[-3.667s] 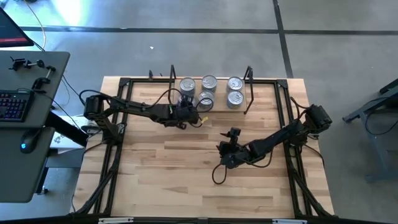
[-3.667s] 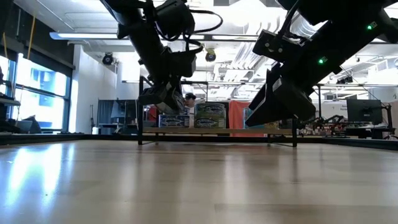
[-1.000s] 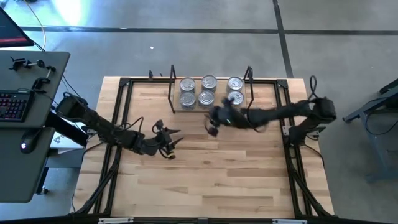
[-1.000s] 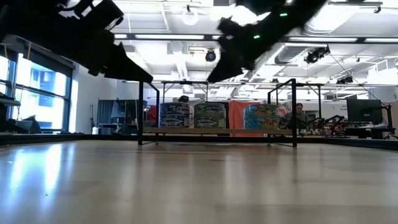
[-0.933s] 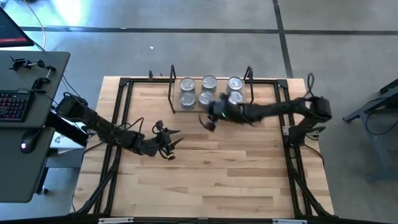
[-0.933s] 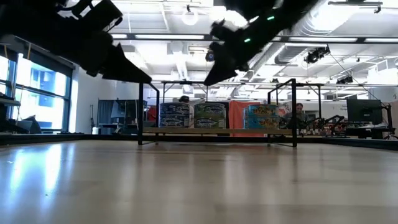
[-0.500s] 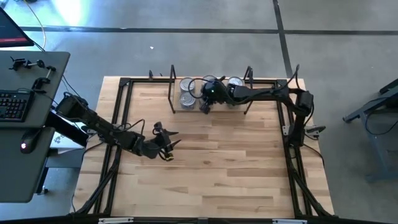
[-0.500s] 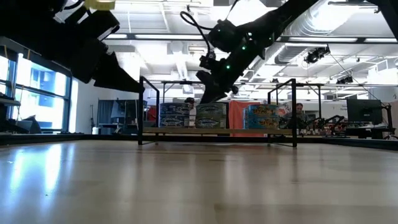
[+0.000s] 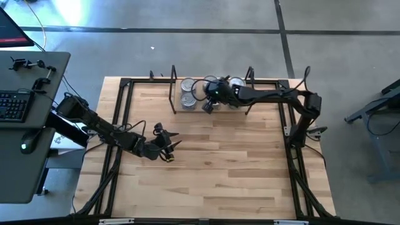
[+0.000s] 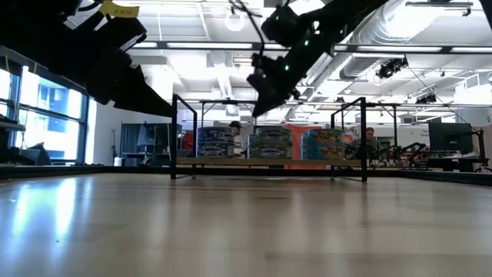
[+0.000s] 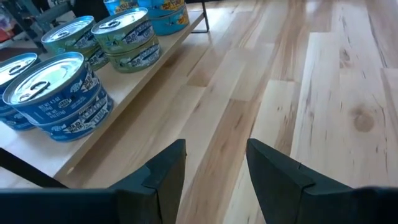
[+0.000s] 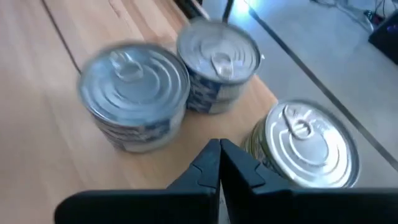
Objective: Stack canned seafood by type on shelf
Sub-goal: Adjust the green tuna can on the shelf
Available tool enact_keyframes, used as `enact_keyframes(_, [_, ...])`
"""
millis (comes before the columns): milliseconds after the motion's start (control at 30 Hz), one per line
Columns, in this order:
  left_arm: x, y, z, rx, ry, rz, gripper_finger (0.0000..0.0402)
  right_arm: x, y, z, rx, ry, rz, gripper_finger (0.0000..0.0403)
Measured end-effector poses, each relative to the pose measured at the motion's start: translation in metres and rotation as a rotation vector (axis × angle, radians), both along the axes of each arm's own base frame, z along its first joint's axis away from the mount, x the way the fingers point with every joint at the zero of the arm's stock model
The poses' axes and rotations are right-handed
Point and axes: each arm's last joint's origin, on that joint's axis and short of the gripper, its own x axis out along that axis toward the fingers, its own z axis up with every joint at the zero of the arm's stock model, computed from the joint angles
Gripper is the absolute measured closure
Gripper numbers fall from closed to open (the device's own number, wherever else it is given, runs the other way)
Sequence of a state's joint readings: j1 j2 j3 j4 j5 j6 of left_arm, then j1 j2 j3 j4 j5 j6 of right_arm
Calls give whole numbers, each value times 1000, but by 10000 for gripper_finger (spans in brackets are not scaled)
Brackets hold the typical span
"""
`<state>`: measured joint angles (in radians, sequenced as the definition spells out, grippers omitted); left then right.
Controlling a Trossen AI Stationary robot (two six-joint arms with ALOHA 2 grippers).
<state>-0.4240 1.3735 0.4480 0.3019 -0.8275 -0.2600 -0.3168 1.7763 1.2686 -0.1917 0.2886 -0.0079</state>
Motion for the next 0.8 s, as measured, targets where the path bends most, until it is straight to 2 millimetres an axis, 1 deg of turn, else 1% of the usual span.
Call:
enact_keyframes(100, [-1,-1,-1,4,7,-3,241,-7,5,10,19,9,-2,403])
enact_keyframes(200, [-1,-2,-1,5,7,-8,241,-18,8,10,94,67,-26,403])
enact_keyframes(333, [-1,-2,-1,4,7,-7,241,-27,8,-5,155,142,-60,403])
enact_keyframes(467, [-1,-2,-1,4,6,-7,241,-28,9,-18,149,106,-64,403])
enact_keyframes(600, [-1,-2,0,4,5,-7,241,-27,8,-23,149,52,-73,403])
enact_keyframes(800, [-1,-2,0,2,4,-6,241,-27,8,-25,149,19,-82,403])
